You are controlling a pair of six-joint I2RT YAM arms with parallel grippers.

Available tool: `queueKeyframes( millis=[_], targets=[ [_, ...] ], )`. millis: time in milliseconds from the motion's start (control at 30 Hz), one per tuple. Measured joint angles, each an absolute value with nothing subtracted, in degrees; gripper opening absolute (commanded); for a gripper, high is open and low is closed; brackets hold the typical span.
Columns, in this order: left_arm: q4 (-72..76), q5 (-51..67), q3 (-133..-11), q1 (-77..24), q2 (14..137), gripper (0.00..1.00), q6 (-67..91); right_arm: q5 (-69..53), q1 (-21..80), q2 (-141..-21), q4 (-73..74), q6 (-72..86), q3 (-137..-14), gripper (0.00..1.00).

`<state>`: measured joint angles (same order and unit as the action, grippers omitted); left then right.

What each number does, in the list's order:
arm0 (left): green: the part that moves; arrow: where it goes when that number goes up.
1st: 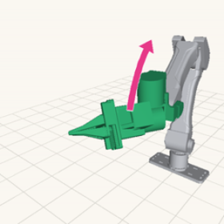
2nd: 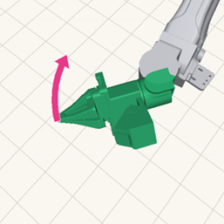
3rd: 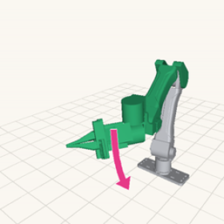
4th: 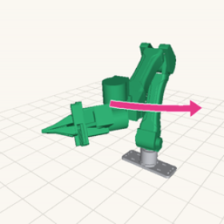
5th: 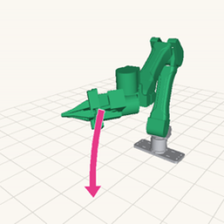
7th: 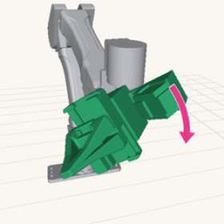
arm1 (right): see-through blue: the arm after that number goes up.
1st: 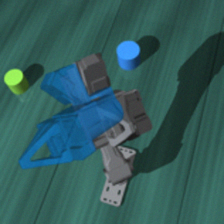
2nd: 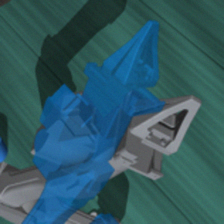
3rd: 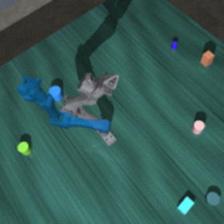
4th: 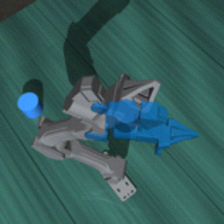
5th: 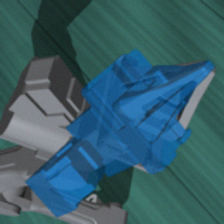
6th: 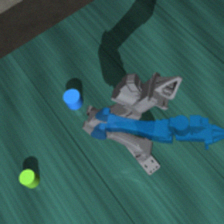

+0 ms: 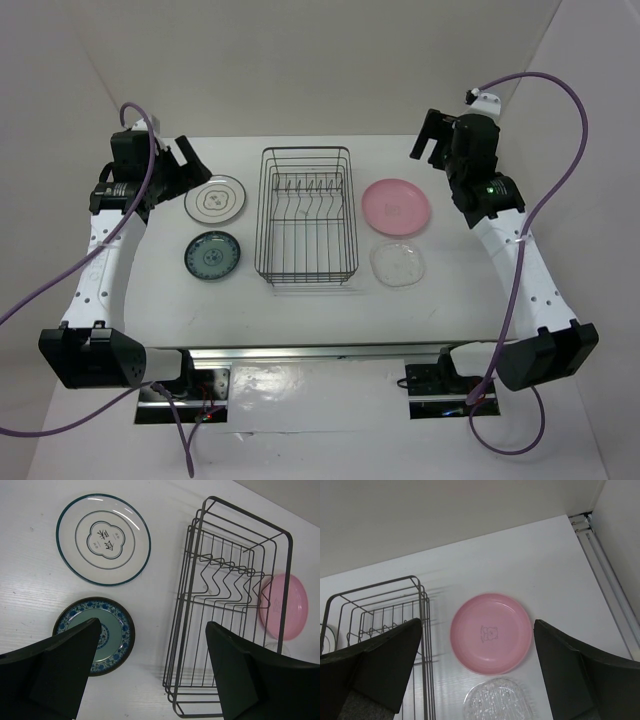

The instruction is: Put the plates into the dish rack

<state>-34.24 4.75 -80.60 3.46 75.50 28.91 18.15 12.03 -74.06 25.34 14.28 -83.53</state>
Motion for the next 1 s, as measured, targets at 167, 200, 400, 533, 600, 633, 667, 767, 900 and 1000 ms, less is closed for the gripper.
queueKeyframes(
  millis=[167, 200, 400, 533, 600, 633, 667, 767, 900, 1000],
  targets=[
    [-34.24, 4.36, -80.6, 3.46, 75.5, 1.0, 28.91, 17.12, 12.03, -73.84, 25.34, 14.04, -83.53, 1.0],
    [-34.24, 4.29, -80.6, 3.46, 75.5, 1.0, 28.91, 16.51, 12.03, -73.8, 25.34, 13.89, -83.53, 1.0],
    [-34.28, 2.04, -80.6, 3.03, 75.55, 1.0, 28.93, 12.75, 12.14, -72.4, 25.23, 13.04, -82.76, 1.0],
    [-36.47, -2.79, -81.38, 0.27, 76.03, 1.0, 29.63, 12.47, 12.29, -71.59, 25.21, 12.93, -82.76, 1.0],
    [-38.02, -4.16, -81.23, -1.04, 75.85, 1.0, 31.92, 11.9, 12.58, -71.46, 25.21, 12.95, -82.76, 1.0],
    [-38.17, -5.02, -80.23, -1.39, 75.29, 1.0, 33.15, 11.57, 12.75, -71.46, 25.19, 12.95, -82.76, 1.0],
    [-38.02, -5.8, -78.5, -1.39, 74.26, 1.0, 34.57, 11.31, 12.95, -71.46, 25.1, 12.97, -82.74, 1.0],
    [-40.62, -7.77, -71.88, -0.56, 69.95, 1.0, 39.83, 9.65, 13.3, -71.37, 24.34, 13.23, -81.87, 1.0],
    [-42.33, -8.73, -64.01, 2.81, 66.48, 0.99, 47.4, 7.14, 13.37, -71.4, 23.27, 13.91, -80.05, 1.0],
    [-43.68, -8.8, -58.94, 4.97, 66.67, 0.99, 52.99, 4.97, 13.37, -71.37, 22.55, 14.5, -78.41, 1.0]
  ],
)
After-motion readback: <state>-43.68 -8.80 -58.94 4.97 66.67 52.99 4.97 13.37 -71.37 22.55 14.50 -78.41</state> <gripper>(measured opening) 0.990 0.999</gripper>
